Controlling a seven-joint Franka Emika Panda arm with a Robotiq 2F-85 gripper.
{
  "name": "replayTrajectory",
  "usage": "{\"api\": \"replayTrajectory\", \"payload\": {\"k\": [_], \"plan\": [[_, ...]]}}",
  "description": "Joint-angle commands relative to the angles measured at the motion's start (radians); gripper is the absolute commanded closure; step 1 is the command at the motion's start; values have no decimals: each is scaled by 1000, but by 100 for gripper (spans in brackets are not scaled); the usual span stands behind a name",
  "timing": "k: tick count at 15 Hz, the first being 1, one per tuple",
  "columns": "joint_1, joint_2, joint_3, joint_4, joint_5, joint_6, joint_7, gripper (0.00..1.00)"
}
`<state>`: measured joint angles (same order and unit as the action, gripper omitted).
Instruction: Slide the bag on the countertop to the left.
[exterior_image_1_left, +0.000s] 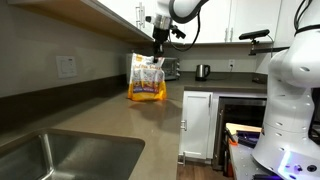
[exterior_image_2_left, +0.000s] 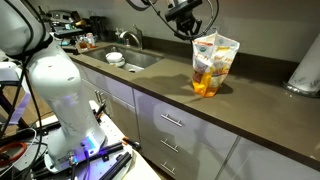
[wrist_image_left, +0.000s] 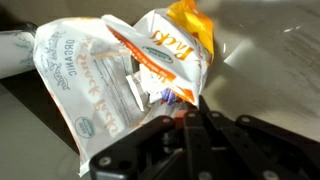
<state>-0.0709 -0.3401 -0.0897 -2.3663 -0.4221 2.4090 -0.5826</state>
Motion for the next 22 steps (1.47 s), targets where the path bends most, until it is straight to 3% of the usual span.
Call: {"api": "replayTrajectory", "payload": {"k": [1,12,22], "plan": [[35,-69,24,-41,25,-64,51,97],[124,-188,64,-119,64,-218,110,96],[136,-354,-14,-209,86,-309,33,96]]}}
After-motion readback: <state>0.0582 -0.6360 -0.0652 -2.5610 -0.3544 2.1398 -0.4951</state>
